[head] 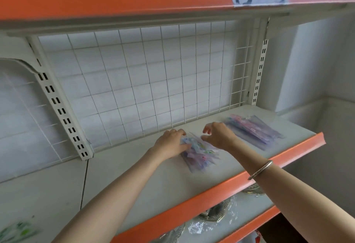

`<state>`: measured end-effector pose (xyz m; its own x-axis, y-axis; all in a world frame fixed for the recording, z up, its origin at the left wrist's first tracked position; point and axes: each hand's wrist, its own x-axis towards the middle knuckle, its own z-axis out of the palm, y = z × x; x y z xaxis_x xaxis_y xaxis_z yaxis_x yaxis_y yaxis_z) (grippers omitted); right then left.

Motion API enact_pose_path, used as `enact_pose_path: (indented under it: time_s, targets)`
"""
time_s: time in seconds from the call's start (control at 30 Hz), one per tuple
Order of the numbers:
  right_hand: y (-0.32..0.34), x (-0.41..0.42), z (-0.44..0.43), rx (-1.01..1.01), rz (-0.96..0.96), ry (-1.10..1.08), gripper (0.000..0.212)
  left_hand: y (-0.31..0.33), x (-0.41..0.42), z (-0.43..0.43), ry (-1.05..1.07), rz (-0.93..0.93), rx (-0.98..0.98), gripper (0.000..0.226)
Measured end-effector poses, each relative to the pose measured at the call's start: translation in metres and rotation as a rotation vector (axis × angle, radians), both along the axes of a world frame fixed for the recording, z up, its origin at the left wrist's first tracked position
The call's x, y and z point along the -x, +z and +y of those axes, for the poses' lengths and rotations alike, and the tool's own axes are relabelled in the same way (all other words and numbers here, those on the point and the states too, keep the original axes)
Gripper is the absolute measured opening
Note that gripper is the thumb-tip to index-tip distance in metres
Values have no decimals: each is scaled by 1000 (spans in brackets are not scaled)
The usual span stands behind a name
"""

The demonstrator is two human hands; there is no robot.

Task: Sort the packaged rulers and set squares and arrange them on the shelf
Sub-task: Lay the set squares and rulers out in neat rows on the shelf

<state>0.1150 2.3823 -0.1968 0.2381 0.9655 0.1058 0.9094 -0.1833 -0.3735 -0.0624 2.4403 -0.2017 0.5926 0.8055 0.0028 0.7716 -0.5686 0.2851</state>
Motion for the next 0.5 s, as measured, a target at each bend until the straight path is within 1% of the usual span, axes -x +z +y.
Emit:
enact_pose_path:
  time_s: [0.13,0.27,0.33,0.4,0.5]
  targets:
    - [-4,-8,7,75,5,42,51,-2,-11,-1,64,15,68,65]
    - [-6,-15,10,187,42,140,66,-2,-17,-6,168,10,121,76]
    - [-8,-17,11,237,39,203,68,-2,-19,-10,238,-3,166,83]
    - [-9,-18,10,269,22,265,66,-3,-21,-15,313,-12,209,88]
    - [-8,-18,9,268,9,327,62,-4,-22,-22,393,-54,275,89]
